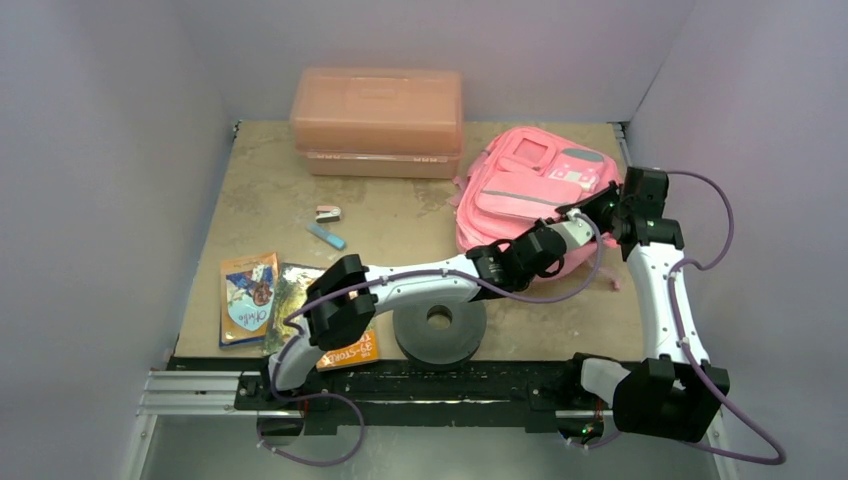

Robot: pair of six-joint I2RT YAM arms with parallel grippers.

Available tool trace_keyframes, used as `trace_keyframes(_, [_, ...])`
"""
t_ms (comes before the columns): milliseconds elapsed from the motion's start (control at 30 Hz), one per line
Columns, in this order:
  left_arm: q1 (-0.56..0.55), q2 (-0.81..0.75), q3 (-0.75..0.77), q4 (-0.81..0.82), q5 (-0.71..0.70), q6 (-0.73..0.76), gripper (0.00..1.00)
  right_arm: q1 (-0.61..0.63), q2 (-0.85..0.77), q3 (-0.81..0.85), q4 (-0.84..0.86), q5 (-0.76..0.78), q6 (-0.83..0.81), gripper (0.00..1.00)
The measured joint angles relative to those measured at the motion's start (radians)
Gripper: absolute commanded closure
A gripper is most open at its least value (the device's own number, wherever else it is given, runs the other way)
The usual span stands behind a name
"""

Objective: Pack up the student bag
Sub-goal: Unzip the student bag at the center of the board.

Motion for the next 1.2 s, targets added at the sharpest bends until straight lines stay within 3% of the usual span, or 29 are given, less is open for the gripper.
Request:
trace_keyframes(133, [0.027,-0.006,0.018,-0.040,0.006,-0.015,1.00,0.009,0.000,-0.001,0.047,-0.016,-0.086,0.47])
trace_keyframes(200, [0.053,-0.016,0.016,-0.080,0.079,-0.069,1.00,0.009,-0.005,-0.001,0.079,-0.009,-0.165,0.39])
trace_keyframes(400, [0.178,-0.085,-0.054,-0.157,0.371,-0.238,1.00,0.009,-0.019,-0.036,0.165,0.128,-0.403,0.39])
trace_keyframes(600, [0.258,-0.146,-0.080,-0.146,0.541,-0.364,1.00,-0.014,-0.175,-0.199,0.236,0.192,-0.433,0.35])
trace_keyframes(767, [0.300,-0.151,-0.089,-0.103,0.652,-0.467,1.00,-0.218,-0.309,-0.395,0.400,0.063,-0.338,0.38])
trace_keyframes(900, [0.311,-0.151,-0.095,-0.089,0.691,-0.509,1.00,-0.376,-0.266,-0.511,0.591,-0.097,-0.199,0.42])
trace_keyframes(1033, [0.313,-0.151,-0.096,-0.089,0.721,-0.534,1.00,-0.426,-0.160,-0.608,0.801,-0.256,-0.065,0.45])
trace_keyframes(1200, [0.319,-0.151,-0.097,-0.084,0.739,-0.552,1.00,-0.438,-0.087,-0.636,0.978,-0.372,0.052,0.63])
